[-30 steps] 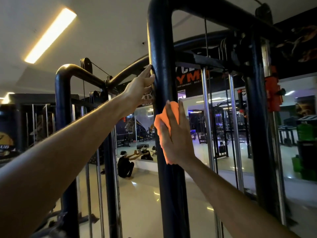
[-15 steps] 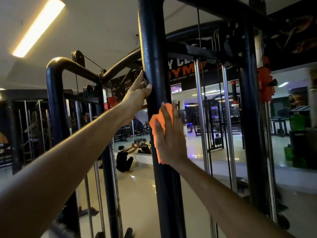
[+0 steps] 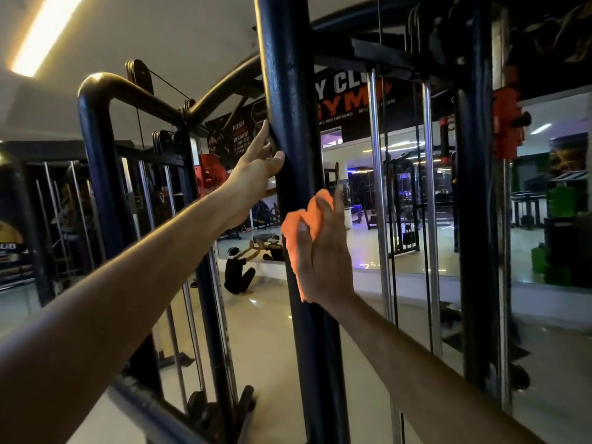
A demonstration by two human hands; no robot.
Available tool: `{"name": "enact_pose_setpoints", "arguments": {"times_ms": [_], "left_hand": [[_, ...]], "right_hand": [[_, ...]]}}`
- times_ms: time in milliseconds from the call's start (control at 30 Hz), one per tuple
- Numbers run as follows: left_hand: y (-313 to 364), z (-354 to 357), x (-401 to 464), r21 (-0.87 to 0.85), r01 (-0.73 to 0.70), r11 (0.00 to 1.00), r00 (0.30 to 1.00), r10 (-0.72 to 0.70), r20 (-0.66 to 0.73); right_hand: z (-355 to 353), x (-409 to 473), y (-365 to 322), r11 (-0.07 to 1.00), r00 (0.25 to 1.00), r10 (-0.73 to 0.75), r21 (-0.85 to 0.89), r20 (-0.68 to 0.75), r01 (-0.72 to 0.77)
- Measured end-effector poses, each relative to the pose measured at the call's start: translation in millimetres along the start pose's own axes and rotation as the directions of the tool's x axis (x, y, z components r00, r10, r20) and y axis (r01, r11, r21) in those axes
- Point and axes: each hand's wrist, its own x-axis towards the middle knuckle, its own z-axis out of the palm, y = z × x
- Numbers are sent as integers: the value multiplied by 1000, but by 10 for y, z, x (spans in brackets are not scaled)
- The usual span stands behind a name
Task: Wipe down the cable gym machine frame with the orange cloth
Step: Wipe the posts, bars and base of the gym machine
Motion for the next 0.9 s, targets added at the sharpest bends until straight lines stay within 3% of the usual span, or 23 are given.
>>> {"name": "enact_pose_setpoints", "arguments": {"times_ms": [200, 333, 467, 733, 900], "left_hand": [[28, -10, -11, 16, 36, 999, 999, -36, -21], [-80, 58, -156, -13, 46, 999, 999, -46, 13], [-205, 115, -331, 5, 75, 997, 996, -75, 43], [-316, 194, -462, -41, 145, 989, 989, -146, -19], [-413, 259, -592, -40, 141, 989, 990, -140, 28]], "right_hand": [[11, 544, -170, 996, 991, -87, -46, -103, 82], [71, -219, 22, 980, 997, -81, -184, 6, 81], [18, -876, 223, 979, 995, -61, -192, 79, 76], [88, 34, -59, 966, 997, -78, -248, -25, 69], [75, -1104, 320, 950, 995, -57, -302, 85, 80]]}}
